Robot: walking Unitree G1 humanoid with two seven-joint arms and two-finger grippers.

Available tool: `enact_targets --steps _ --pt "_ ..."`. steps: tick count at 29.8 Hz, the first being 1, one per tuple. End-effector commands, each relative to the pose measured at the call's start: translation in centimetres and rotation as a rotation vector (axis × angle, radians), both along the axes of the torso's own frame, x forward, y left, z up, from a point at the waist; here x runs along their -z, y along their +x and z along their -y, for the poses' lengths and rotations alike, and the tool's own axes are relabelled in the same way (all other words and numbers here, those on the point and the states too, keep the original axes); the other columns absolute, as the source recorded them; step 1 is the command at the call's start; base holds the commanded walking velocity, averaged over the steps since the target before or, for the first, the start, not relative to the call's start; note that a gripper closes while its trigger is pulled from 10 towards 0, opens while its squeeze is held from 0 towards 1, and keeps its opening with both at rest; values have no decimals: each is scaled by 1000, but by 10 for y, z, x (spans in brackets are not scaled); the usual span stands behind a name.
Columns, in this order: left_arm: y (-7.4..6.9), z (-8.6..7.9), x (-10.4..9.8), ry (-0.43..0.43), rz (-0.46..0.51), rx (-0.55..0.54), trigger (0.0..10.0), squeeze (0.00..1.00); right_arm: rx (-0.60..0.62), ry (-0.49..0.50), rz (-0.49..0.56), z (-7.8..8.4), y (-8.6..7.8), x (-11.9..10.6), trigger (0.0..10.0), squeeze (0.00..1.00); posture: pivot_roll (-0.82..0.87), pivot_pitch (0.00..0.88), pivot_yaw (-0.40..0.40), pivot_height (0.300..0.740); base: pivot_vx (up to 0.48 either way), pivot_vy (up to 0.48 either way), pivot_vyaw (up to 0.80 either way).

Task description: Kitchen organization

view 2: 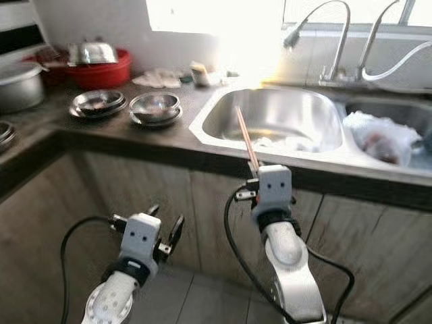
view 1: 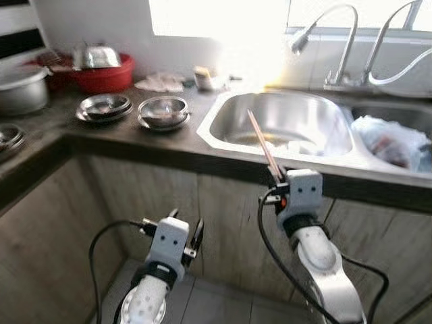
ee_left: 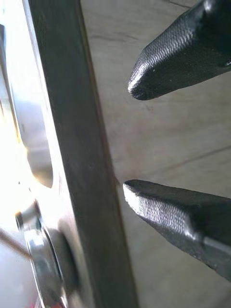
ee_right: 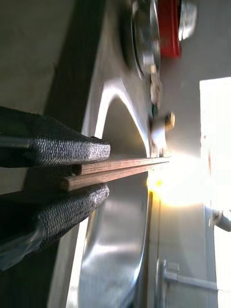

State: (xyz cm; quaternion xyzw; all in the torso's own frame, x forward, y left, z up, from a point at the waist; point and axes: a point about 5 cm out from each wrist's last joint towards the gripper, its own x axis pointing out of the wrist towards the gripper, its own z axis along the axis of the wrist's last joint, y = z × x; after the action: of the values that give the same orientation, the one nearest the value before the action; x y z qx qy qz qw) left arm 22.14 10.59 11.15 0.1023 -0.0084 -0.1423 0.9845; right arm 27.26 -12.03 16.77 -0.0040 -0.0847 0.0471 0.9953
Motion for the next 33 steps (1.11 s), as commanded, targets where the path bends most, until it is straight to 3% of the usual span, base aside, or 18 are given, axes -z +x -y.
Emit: enact_targets --steps 1,16,28,33 --pt "0 4 -3 0 11 16 10000 0 10 0 15 4 0 -3 10000 0 30 24 1 740 454 0 0" --pt "1 4 -2 1 8 7 10000 0 -36 -11 0 1 3 -2 10000 0 31 30 -4 740 432 0 0" --pt "3 3 -2 -11 -2 -14 10000 0 -40 -167 -76 23 37 -17 10000 0 24 35 -14 740 115 0 0" --pt "3 5 -3 -11 2 -10 10000 0 -26 -238 -179 38 60 -16 10000 0 32 40 -22 740 0 0 0"
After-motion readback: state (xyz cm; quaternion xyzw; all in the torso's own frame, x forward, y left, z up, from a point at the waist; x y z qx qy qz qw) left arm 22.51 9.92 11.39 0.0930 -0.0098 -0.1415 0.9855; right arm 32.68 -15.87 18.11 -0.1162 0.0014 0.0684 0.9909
